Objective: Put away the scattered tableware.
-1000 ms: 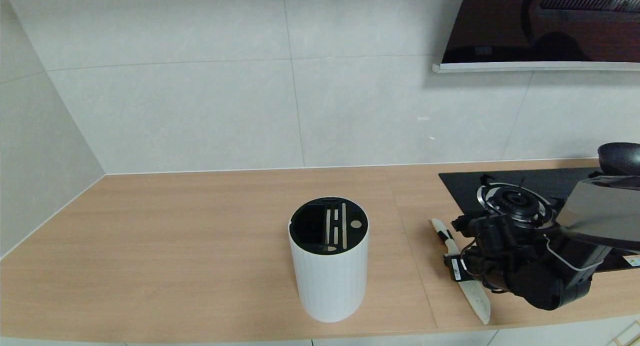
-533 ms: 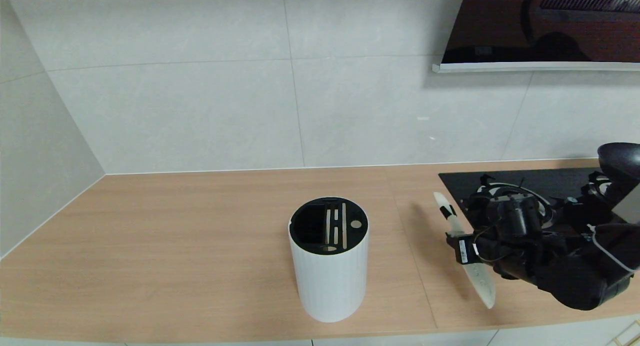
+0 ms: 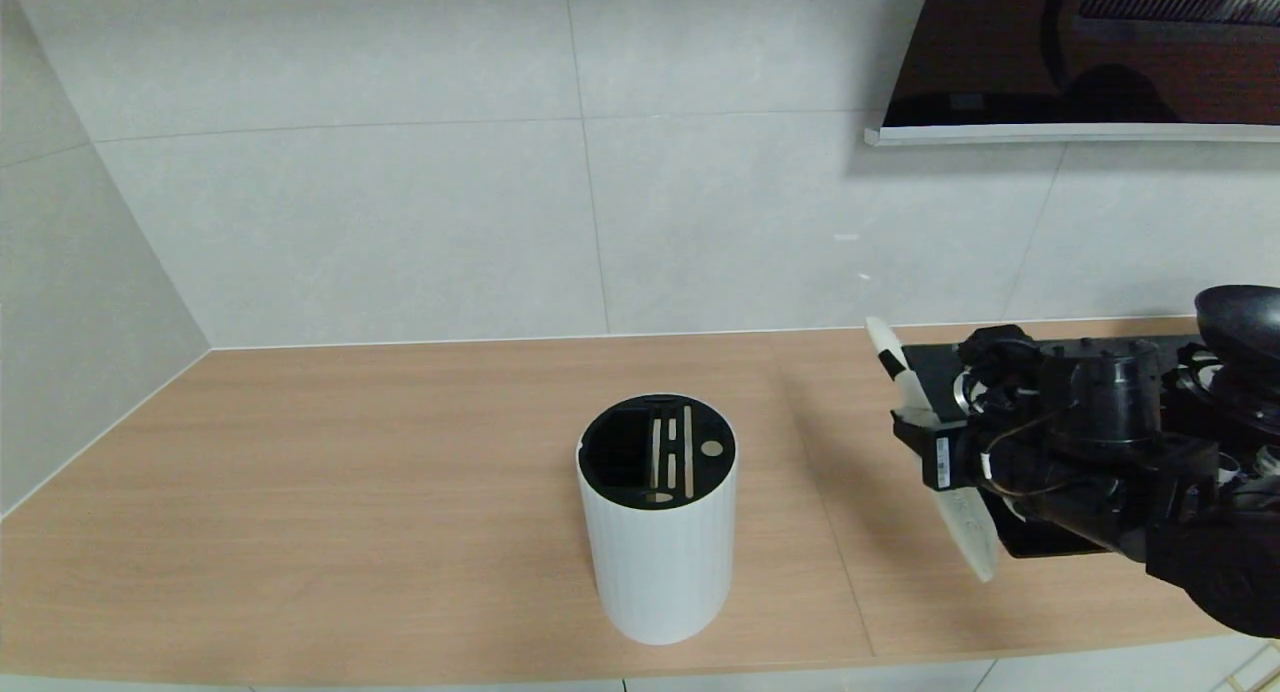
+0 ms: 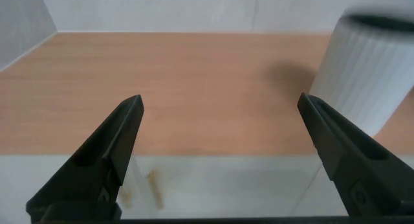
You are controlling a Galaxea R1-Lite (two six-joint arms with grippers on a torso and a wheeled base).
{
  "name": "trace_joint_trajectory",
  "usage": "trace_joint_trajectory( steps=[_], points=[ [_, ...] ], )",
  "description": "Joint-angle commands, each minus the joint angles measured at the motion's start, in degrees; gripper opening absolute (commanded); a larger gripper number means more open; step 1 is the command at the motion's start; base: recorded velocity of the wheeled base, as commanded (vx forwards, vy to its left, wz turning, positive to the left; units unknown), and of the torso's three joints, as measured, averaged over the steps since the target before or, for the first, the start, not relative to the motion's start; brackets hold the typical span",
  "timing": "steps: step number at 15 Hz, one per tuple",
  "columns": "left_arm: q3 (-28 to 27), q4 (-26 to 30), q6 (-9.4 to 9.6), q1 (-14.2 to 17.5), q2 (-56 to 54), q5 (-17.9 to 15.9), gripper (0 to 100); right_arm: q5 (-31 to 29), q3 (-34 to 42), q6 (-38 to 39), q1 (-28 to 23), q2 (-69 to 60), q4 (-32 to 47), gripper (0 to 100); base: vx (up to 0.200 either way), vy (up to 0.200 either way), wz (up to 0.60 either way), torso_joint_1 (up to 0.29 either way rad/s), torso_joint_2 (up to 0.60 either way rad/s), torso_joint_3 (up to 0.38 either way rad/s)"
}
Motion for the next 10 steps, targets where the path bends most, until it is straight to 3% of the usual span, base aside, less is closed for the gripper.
trace_joint_trajectory(
  steps=[1,3,6,8,10],
  points=[
    [-2.27,1.05,-0.07,-0.14,0.78,-0.99,100,0.11,-2.1,-0.32,1.32,-4.48,0.17,0,0.0,0.0,0.0,0.0,0.0,0.0],
    [-11.85,6.58,0.02,-2.07,8.08,-9.08,100,0.55,-8.69,-0.32,3.7,-5.54,4.48,0,0.0,0.0,0.0,0.0,0.0,0.0],
    [-25.56,7.11,0.02,-2.95,27.41,-19.36,100,0.64,-15.99,-0.32,6.6,-4.31,7.55,0,0.0,0.0,0.0,0.0,0.0,0.0],
    [-34.44,6.41,0.64,-3.12,41.3,-24.72,100,1.08,-20.47,-0.67,7.56,-2.72,9.4,0,0.0,0.0,0.0,0.0,0.0,0.0],
    [-38.83,1.22,0.9,-4.44,53.96,-25.87,100,1.26,-21.79,-0.67,8.09,-1.93,9.84,0,0.0,0.0,0.0,0.0,0.0,0.0]
  ],
)
